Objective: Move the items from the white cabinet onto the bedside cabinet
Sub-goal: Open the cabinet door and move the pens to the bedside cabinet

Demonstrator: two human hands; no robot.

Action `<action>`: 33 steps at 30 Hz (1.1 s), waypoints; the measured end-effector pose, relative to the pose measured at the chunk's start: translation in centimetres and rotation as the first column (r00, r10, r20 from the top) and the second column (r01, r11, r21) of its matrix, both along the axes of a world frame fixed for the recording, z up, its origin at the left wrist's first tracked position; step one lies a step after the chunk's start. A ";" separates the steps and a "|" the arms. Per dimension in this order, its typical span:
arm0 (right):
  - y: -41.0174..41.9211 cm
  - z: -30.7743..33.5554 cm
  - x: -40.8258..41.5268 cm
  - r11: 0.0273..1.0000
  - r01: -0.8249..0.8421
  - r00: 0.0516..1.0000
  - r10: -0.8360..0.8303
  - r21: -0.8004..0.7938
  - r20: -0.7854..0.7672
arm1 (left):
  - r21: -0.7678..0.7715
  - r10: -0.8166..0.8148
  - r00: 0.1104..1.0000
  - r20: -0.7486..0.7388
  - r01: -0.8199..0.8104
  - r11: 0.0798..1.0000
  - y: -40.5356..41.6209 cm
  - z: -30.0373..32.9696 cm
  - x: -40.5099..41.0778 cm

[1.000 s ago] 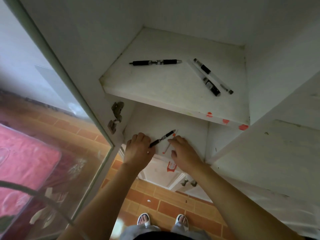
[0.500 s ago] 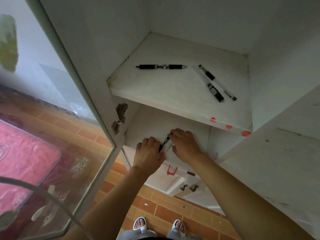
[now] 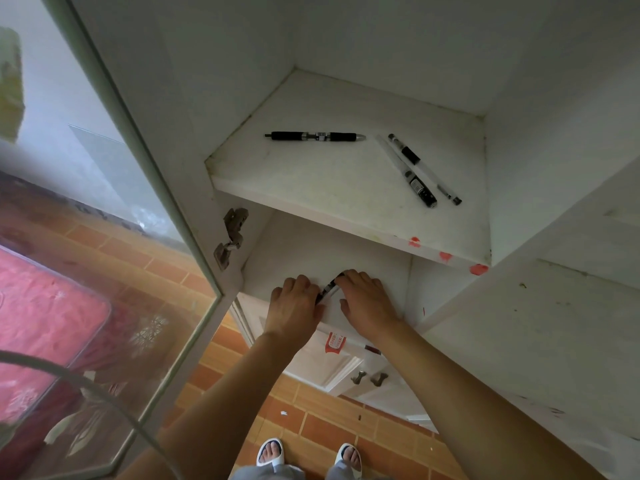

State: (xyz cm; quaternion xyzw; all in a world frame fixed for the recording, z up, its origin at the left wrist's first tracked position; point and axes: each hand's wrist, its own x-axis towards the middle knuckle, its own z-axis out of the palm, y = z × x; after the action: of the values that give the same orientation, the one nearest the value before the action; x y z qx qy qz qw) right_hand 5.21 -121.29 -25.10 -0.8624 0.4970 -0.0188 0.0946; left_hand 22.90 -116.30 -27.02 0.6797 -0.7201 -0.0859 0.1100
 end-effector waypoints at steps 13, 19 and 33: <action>0.4 -0.2 -0.8 0.990 -0.141 0.990 0.141 0.006 -0.024 | -0.036 -0.035 0.999 -0.009 0.035 0.999 1.2 -0.4 2.2; 1.0 -0.3 0.1 0.993 -0.121 0.992 0.121 0.011 -0.032 | -0.041 -0.071 0.997 0.039 0.072 0.997 1.3 -0.3 1.2; 2.5 1.3 -0.9 0.992 -0.118 0.992 0.116 -0.052 -0.047 | -0.058 -0.181 0.980 0.076 0.186 0.981 1.3 1.1 1.3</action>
State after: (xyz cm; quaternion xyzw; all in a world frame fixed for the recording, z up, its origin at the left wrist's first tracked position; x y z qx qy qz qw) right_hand 4.32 -118.83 -23.76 -0.8925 0.4469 -0.0080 0.0608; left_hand 24.16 -115.00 -25.93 0.6090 -0.7856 -0.0482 0.0980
